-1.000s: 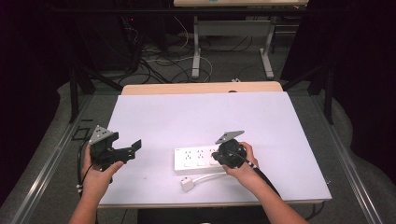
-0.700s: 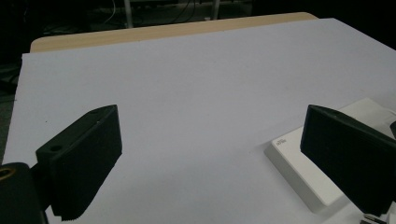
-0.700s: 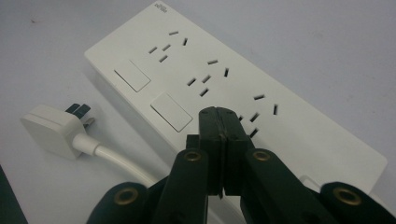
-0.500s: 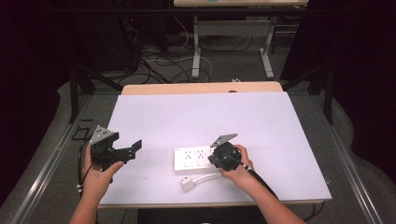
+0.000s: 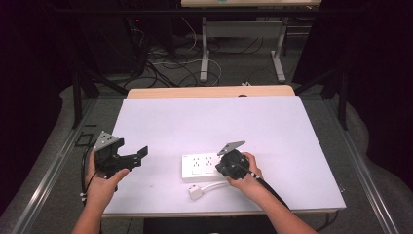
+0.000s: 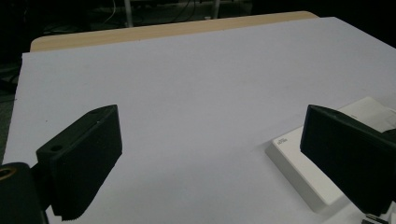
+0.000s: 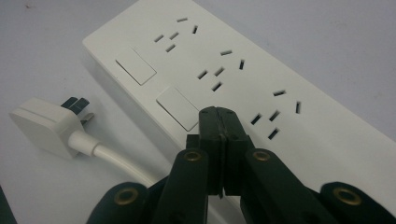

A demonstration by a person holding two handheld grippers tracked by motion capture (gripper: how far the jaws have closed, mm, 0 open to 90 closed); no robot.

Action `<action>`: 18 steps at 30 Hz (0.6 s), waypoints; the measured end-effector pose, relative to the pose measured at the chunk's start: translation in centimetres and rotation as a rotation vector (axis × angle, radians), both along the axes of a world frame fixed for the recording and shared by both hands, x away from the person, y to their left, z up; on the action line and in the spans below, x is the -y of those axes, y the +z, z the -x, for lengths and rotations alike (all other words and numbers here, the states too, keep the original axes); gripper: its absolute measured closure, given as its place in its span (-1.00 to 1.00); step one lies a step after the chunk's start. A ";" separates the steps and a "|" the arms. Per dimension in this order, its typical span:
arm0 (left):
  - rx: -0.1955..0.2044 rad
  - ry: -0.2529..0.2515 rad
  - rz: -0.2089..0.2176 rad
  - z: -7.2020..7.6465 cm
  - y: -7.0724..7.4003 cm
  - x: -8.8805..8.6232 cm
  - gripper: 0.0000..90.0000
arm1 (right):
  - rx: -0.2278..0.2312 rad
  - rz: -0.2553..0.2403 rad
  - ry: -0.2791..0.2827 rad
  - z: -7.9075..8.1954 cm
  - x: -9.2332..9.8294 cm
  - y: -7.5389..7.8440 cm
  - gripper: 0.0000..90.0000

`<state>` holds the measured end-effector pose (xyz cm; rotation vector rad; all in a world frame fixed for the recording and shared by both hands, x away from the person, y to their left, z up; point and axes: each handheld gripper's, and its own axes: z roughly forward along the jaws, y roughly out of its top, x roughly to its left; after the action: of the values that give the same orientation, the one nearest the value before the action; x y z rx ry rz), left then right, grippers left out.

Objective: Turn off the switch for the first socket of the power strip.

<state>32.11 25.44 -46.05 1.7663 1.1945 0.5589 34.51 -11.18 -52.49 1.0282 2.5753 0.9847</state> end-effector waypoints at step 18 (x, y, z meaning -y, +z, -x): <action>0.000 0.000 0.000 0.0 0.0 0.0 -0.88 | -0.003 -0.010 0.000 -0.1 0.2 -0.1 1.00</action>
<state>32.09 25.46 -46.04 1.7656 1.1948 0.5590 34.60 -11.37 -52.58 1.0328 2.5748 0.9980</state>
